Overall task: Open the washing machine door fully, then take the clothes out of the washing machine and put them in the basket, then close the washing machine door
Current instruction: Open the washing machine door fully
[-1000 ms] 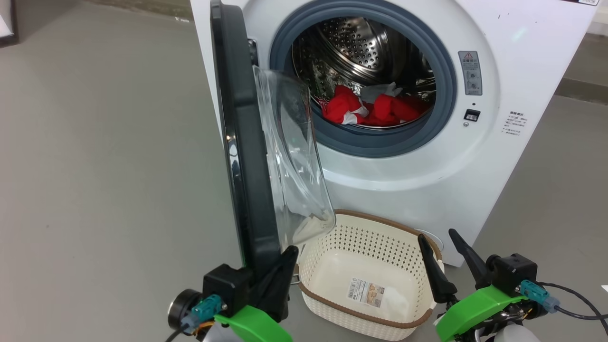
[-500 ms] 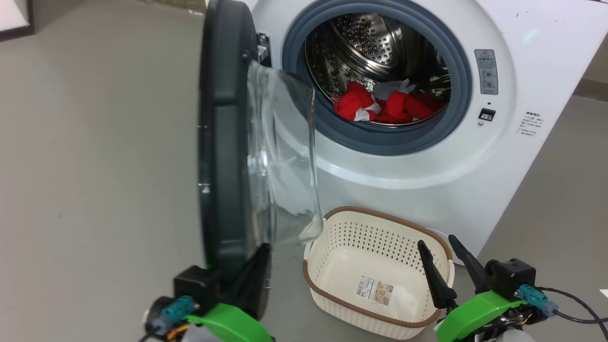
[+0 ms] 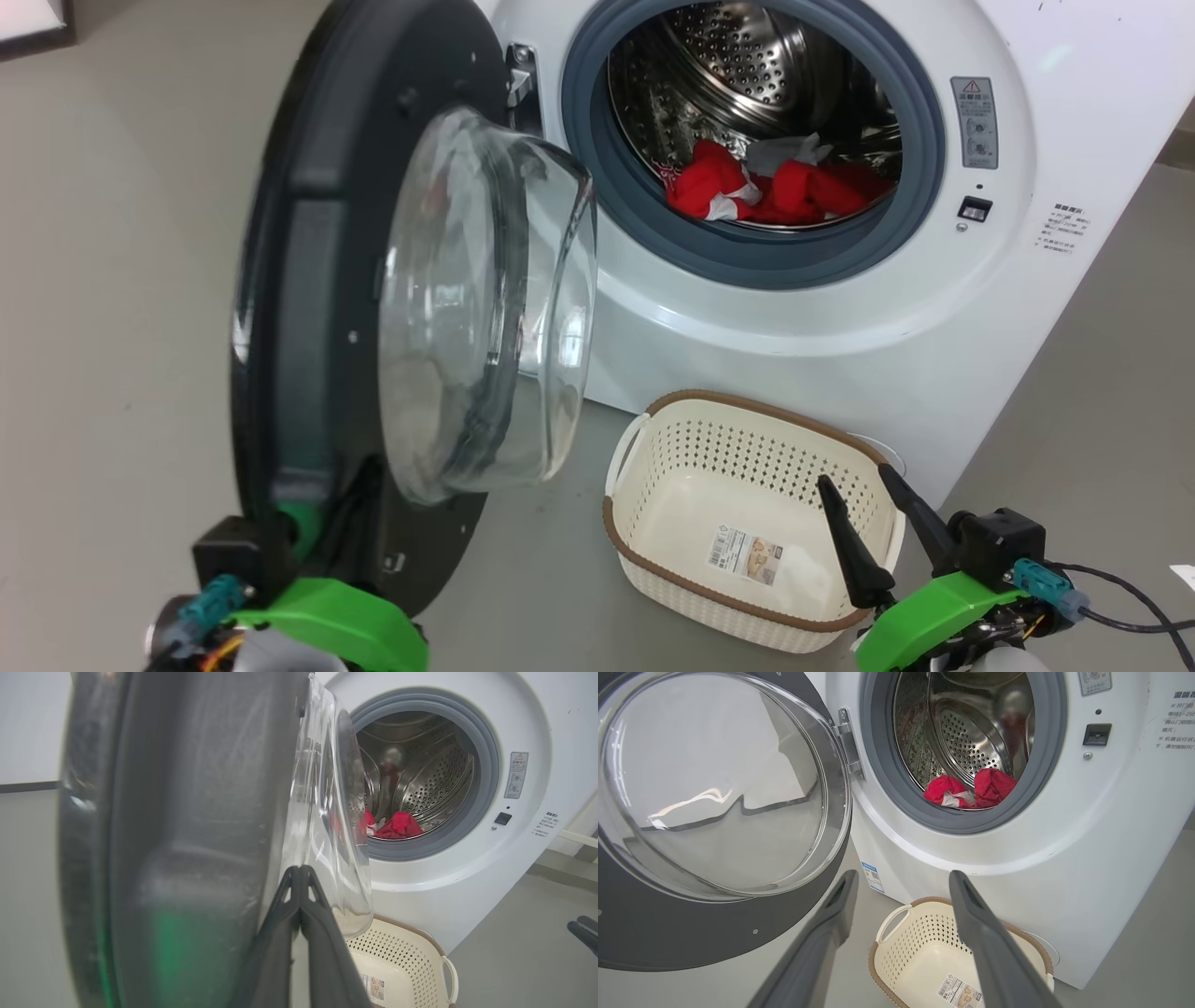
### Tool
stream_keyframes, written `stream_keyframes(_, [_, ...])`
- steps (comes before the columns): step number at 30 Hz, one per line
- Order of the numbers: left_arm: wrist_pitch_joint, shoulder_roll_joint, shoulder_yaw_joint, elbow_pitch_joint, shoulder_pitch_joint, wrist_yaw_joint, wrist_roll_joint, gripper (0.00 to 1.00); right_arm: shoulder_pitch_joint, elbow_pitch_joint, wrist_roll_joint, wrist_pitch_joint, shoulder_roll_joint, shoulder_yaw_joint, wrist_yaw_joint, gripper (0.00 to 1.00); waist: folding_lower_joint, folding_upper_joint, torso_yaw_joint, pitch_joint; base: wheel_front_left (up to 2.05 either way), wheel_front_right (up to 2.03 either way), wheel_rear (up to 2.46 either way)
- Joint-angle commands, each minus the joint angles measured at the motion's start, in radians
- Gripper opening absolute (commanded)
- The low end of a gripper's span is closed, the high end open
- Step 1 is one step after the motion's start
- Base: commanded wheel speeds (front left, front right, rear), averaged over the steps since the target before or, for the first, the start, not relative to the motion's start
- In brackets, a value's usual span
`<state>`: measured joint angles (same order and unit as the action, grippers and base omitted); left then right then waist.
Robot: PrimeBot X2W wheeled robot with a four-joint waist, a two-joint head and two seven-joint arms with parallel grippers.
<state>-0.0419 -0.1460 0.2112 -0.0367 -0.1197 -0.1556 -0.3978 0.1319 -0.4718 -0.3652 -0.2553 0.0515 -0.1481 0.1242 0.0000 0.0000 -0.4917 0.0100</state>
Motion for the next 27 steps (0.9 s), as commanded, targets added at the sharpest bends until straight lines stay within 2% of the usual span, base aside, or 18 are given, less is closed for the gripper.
stream_keyframes(1, [0.012, -0.027, -0.055, 0.023, -0.019, -0.017, -0.003, 0.00, 0.046, 0.018, 0.010, -0.006, -0.001, -0.024, 0.007, 1.00, 0.0000, 0.0000, 0.000, -0.002, 0.00, 0.00, 0.00])
stream_keyframes(13, [0.036, -0.080, -0.147, -0.009, -0.037, -0.050, -0.026, 0.00, 0.061, 0.011, 0.023, -0.006, 0.005, -0.025, 0.007, 1.00, 0.0000, 0.0000, -0.001, -0.025, 0.00, 0.00, 0.00])
stream_keyframes(27, [0.077, -0.115, -0.234, -0.099, -0.084, -0.050, -0.084, 0.00, 0.080, 0.005, 0.026, -0.006, 0.028, -0.050, 0.007, 1.00, 0.0000, 0.0000, -0.005, -0.057, 0.00, 0.00, 0.00])
